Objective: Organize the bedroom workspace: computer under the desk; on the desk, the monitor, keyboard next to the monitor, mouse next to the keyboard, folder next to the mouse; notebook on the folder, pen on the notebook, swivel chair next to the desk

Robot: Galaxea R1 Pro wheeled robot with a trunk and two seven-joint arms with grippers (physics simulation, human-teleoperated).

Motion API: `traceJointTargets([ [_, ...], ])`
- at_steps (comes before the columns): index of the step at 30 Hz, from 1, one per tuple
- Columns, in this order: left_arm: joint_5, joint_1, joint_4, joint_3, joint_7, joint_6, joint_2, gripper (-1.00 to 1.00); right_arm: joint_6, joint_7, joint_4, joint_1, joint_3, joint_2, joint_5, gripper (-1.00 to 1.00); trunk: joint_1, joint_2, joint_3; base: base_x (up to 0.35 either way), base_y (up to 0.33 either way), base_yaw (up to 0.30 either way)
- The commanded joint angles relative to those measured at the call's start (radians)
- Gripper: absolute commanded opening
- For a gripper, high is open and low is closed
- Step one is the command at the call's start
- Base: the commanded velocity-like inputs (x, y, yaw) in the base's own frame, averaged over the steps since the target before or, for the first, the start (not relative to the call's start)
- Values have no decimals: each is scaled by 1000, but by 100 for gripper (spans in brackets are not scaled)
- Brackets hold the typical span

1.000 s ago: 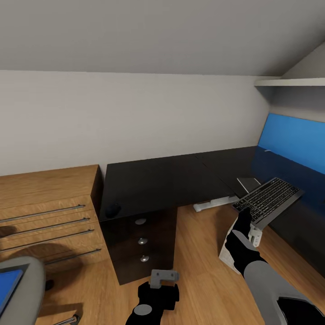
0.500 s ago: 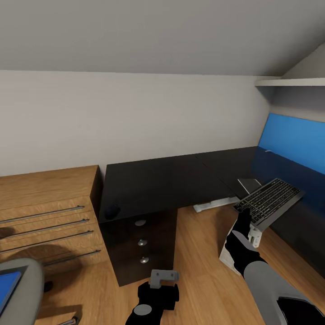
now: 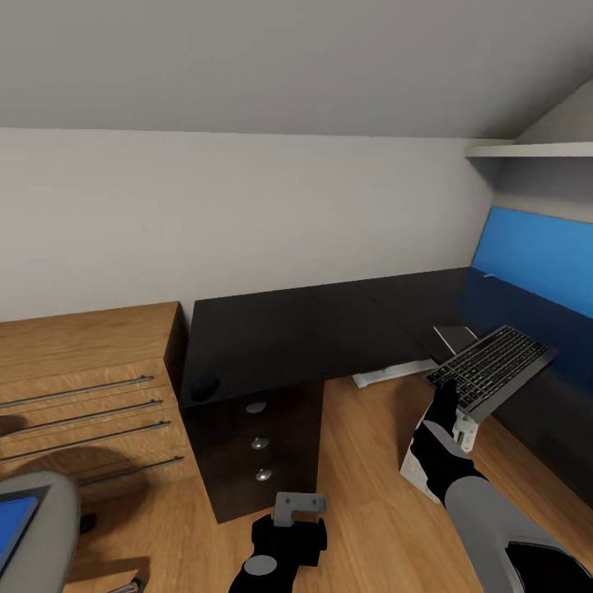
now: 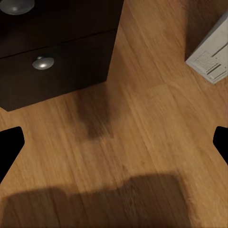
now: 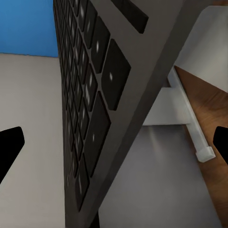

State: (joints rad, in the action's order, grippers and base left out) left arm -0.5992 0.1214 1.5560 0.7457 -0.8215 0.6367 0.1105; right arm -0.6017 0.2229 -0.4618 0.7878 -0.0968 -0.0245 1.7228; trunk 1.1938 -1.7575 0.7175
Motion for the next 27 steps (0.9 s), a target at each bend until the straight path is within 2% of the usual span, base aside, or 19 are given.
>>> traceJointTargets([
  [1, -9, 1, 1, 1, -9, 2, 0, 100, -1, 7, 0, 1, 0, 0, 11, 100, 0, 0, 1, 0, 0, 0],
  [10, -7, 1, 1, 3, -8, -2, 0, 100, -1, 7, 0, 1, 0, 0, 11, 100, 0, 0, 1, 81, 0, 0],
  [17, -9, 1, 1, 33, -10, -7, 0, 100, -1, 7, 0, 1, 0, -1, 11, 100, 0, 0, 1, 76, 0, 0],
  [27, -10, 1, -9, 38, -10, -8, 1, 100, -1, 7, -1, 1, 0, -5, 11, 100, 0, 0, 1, 7, 0, 0],
])
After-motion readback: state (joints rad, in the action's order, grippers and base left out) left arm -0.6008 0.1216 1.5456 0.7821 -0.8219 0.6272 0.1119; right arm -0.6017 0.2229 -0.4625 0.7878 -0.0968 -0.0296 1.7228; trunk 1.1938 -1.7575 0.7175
